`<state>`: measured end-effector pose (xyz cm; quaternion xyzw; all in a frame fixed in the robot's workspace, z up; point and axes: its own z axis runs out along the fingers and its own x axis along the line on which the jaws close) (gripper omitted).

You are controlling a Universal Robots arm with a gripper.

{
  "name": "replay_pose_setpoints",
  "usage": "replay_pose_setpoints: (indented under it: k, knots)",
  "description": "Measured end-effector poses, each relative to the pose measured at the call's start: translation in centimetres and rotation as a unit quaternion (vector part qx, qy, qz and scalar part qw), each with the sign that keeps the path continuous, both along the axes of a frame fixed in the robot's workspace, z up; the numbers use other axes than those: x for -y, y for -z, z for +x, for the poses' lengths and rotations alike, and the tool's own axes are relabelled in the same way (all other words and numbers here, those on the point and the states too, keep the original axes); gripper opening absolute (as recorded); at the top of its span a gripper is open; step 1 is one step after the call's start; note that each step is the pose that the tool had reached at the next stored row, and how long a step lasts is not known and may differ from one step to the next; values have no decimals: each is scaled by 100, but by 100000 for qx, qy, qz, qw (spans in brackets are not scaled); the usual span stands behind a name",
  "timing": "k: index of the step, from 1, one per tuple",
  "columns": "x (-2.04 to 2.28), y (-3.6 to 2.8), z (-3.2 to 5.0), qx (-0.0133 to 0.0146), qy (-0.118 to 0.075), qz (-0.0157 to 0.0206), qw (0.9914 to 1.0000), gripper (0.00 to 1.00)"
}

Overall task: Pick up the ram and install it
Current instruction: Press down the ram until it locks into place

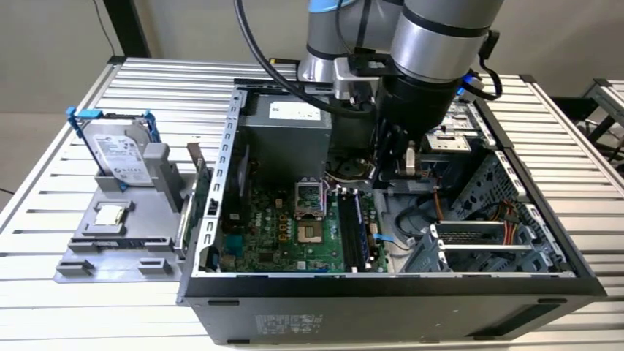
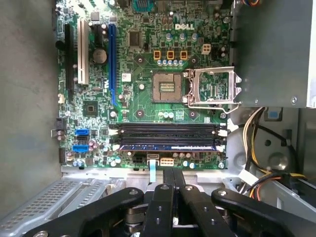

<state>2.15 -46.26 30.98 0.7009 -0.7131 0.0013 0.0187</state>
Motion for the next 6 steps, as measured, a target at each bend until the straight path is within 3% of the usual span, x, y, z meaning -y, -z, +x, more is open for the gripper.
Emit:
replay_pose_setpoints:
  k: [6]
  knots:
    - [0, -5, 0, -6, -1, -5, 100000, 0]
